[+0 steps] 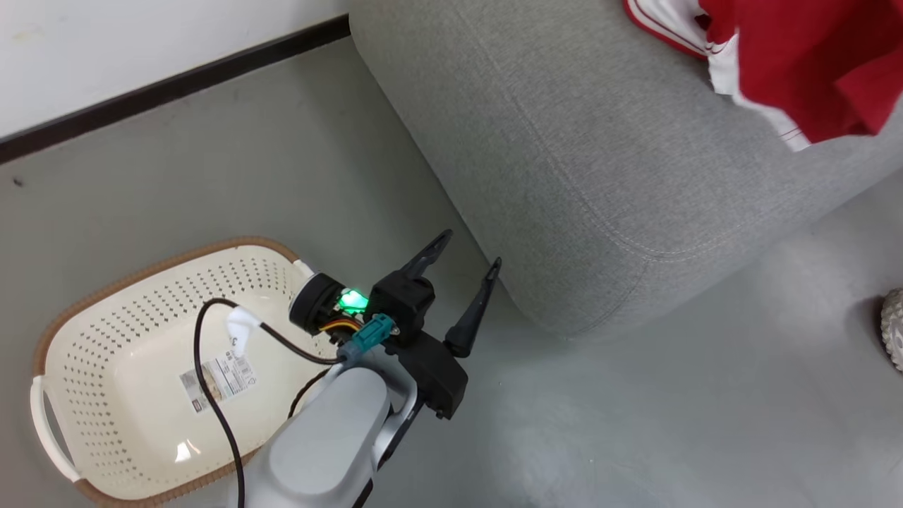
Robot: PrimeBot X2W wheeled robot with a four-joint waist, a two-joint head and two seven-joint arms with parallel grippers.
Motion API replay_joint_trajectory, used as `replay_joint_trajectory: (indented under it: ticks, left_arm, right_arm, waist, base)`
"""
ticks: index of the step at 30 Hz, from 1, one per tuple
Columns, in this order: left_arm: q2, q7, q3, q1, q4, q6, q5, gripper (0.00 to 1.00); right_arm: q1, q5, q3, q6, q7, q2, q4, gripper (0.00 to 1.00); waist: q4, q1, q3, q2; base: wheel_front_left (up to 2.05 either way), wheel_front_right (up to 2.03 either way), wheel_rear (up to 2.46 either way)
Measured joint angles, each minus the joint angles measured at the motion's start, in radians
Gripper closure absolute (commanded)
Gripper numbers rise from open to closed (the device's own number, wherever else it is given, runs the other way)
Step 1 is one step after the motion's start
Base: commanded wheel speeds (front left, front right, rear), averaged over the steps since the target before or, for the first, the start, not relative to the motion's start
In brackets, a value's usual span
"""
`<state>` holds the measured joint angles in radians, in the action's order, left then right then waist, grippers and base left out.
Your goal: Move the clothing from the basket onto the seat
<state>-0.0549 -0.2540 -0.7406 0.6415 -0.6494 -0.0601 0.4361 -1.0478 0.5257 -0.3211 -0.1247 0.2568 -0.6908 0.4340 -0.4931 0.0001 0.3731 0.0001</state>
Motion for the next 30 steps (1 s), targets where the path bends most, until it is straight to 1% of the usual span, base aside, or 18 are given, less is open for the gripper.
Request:
replay_joint_trajectory:
  ticks: [5,12,14,17,21,24,30]
  left_arm:
    - [0.0,0.0,-0.034,0.026,0.01,0.017,0.001,0.0]
    - [-0.001,0.0,-0.067,0.058,0.009,0.034,0.002,0.0]
    - [-0.001,0.0,-0.078,0.068,0.007,0.044,0.003,0.0]
    - [-0.001,0.0,-0.098,0.077,0.006,0.046,0.003,0.0]
    - [-0.001,0.0,-0.121,0.089,-0.002,0.055,0.007,0.0]
    - [-0.002,0.0,-0.132,0.097,-0.005,0.071,0.012,0.0]
    - [-0.004,0.0,-0.176,0.091,-0.02,0.078,0.021,0.0]
  right_arm:
    - [-0.074,0.0,0.035,0.0,0.0,-0.06,0.053,1.0]
    - [-0.161,0.0,0.06,0.0,0.0,-0.111,0.117,1.0]
    - [-0.185,0.0,0.062,0.0,0.0,-0.133,0.132,1.0]
    - [-0.214,-0.001,0.07,0.0,0.0,-0.167,0.163,1.0]
    - [-0.25,0.004,0.101,0.0,0.0,-0.198,0.246,1.0]
    - [-0.285,0.039,0.125,0.0,0.0,-0.201,0.302,1.0]
    - [-0.343,0.046,0.13,0.0,0.0,-0.198,0.391,1.0]
  waist:
    - [0.02,0.0,0.046,0.0]
    - [0.054,0.0,0.115,0.0]
    - [0.064,0.0,0.136,0.0]
    - [0.08,0.0,0.166,0.0]
    - [0.1,0.0001,0.207,0.0]
    - [0.116,-0.0001,0.236,0.0]
    - [0.146,0.0,0.292,0.0]
  base:
    - [0.0,0.0,0.0]
    - [0.0,0.0,0.0]
    - [0.0,0.0,0.0]
    - [0.0,0.0,0.0]
    - [0.0,0.0,0.0]
    - [0.0,0.0,0.0]
    - [0.0,0.0,0.0]
